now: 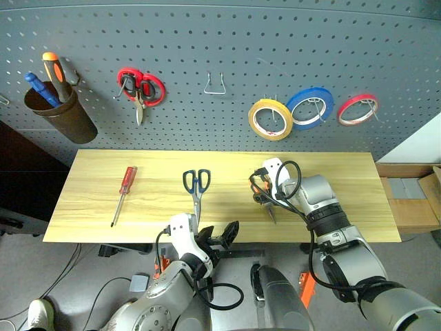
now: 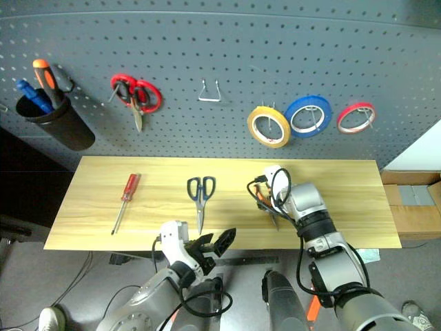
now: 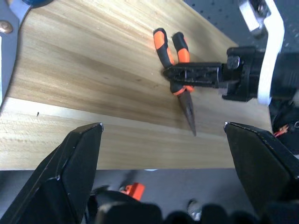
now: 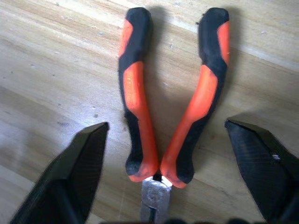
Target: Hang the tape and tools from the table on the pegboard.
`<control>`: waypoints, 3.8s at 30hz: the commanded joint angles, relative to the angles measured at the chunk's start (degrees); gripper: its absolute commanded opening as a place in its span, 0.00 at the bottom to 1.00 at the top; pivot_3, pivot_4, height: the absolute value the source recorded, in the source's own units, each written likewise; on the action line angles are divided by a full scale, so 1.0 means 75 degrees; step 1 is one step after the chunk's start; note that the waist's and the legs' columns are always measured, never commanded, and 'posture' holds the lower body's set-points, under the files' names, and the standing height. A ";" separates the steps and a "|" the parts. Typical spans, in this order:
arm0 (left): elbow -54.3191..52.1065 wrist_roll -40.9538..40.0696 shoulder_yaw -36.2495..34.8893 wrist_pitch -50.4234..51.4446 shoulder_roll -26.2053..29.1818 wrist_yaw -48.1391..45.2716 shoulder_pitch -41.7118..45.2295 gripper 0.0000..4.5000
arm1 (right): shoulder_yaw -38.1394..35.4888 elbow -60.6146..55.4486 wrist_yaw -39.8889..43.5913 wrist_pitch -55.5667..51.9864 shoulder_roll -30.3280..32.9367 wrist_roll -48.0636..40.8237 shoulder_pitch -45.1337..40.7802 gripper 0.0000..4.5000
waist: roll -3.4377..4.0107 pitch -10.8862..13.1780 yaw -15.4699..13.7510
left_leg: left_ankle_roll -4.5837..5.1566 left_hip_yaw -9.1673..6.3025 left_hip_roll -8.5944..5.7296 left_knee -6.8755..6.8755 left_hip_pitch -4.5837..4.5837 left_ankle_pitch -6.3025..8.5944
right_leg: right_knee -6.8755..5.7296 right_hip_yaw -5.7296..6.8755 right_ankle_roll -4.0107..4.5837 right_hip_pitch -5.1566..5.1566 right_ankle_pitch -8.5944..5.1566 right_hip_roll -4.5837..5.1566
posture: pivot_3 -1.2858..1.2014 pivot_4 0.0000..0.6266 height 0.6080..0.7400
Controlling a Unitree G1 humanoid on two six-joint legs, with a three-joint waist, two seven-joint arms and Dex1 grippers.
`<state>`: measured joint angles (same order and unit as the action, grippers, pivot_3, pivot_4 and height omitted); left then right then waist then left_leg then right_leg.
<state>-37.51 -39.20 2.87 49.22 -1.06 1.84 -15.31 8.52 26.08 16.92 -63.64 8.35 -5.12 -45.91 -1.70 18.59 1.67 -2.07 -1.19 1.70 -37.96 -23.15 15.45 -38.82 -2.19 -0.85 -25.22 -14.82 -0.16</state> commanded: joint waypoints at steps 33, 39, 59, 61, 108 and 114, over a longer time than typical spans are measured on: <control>-0.1933 0.1706 -0.0423 -0.4341 0.1411 -0.1645 -0.1421 1.00 | -0.0035 -0.6283 0.2043 0.0715 0.1265 -0.1871 0.2988 0.41 | -0.0039 -0.0585 -0.0176 | -0.0057 -0.0014 -0.0018 -0.0007 -0.0098 -0.0002 | 0.0006 0.0029 0.0004 -0.0080 0.0006 0.0023 | 0.56 0.19 1.00; -0.1464 0.1946 -0.0556 -0.4952 0.1367 -0.1699 -0.0784 1.00 | -0.0512 -0.5728 0.1575 0.1321 -0.0016 -0.2276 0.2246 0.41 | -0.0046 -0.0890 -0.0185 | -0.0061 -0.0010 -0.0019 -0.0023 -0.0074 -0.0009 | -0.0005 0.0031 0.0003 -0.0057 0.0006 -0.0040 | 0.56 0.14 1.00; 0.0965 0.2961 -0.0927 -0.5227 0.1316 -0.1296 0.2657 1.00 | -0.0720 -0.0307 0.0134 0.6867 -0.1683 -0.0744 -0.1297 0.41 | -0.0089 -0.1396 -0.0277 | -0.0016 0.0071 -0.0002 -0.0018 0.0052 -0.0054 | -0.0024 -0.0014 0.0080 0.0039 0.0093 -0.0090 | 0.57 0.07 1.00; 0.1050 0.3017 -0.0885 -0.5252 0.1230 -0.1277 0.2790 1.00 | -0.0792 0.0003 0.0069 0.7249 -0.1829 -0.0705 -0.1488 0.41 | -0.0090 -0.1398 -0.0276 | -0.0014 0.0075 0.0001 -0.0018 0.0057 -0.0056 | -0.0027 -0.0016 0.0087 0.0038 0.0098 -0.0095 | 0.57 0.07 1.00; -0.0507 0.2443 -0.1376 -0.3438 0.1524 -0.1197 0.1799 1.00 | -0.1401 0.3536 -0.1051 0.9708 -0.1496 0.0096 -0.2613 0.41 | 0.0014 -0.0606 -0.0419 | 0.0080 -0.0017 0.0023 -0.0004 0.0040 -0.0112 | -0.0015 0.0042 0.0145 0.0042 0.0137 -0.0076 | 0.59 0.42 1.00; -0.0508 0.2447 -0.1356 -0.3407 0.1516 -0.1162 0.1835 1.00 | -0.1272 0.3596 -0.1189 0.9551 -0.1395 0.0332 -0.2592 0.41 | 0.0013 -0.0603 -0.0423 | 0.0080 -0.0020 0.0015 -0.0003 0.0039 -0.0112 | -0.0010 0.0041 0.0117 0.0042 0.0121 -0.0074 | 0.59 0.41 1.00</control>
<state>-38.72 -20.32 -7.07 23.81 10.00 -6.91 -1.91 -0.87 53.13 9.29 8.92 -2.95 -3.36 -65.66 -1.60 14.07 -1.50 -1.46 -1.34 1.81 -37.98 -22.86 14.61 -38.89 -1.87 0.02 -24.90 -13.93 -0.71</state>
